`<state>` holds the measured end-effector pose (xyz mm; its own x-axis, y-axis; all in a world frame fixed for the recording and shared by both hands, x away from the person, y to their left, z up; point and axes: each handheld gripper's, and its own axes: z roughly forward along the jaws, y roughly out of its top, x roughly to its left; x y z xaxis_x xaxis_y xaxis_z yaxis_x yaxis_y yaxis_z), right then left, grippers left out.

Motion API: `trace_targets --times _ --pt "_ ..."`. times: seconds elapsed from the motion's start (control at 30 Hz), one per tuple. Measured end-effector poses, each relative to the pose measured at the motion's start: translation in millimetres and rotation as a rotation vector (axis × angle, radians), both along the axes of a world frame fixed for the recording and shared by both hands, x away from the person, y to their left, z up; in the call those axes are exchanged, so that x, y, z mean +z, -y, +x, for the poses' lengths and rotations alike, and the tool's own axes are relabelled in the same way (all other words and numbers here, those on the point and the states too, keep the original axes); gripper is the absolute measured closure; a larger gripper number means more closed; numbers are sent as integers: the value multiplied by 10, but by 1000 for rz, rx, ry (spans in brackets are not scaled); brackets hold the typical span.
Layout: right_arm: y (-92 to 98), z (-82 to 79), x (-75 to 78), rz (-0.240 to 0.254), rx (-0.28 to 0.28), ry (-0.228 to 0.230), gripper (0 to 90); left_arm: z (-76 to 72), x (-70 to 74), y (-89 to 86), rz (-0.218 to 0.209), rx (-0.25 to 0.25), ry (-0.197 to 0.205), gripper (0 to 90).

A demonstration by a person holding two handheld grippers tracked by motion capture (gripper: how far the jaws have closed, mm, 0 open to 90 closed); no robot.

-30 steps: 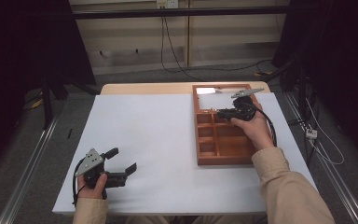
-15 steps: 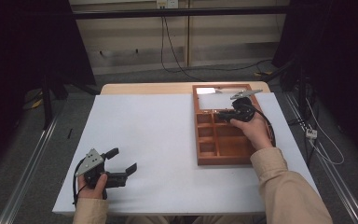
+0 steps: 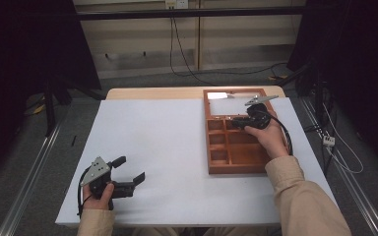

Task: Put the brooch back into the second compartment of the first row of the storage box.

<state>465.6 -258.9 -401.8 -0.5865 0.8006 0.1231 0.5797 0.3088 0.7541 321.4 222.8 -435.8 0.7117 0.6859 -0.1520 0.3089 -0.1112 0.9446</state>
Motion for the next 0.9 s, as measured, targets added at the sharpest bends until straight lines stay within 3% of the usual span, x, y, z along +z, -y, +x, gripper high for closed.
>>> trace_targets --times 0.9 --pt "34 24 -93 -21 -2 -20 800 -2 -5 4 0 2 -3 38"
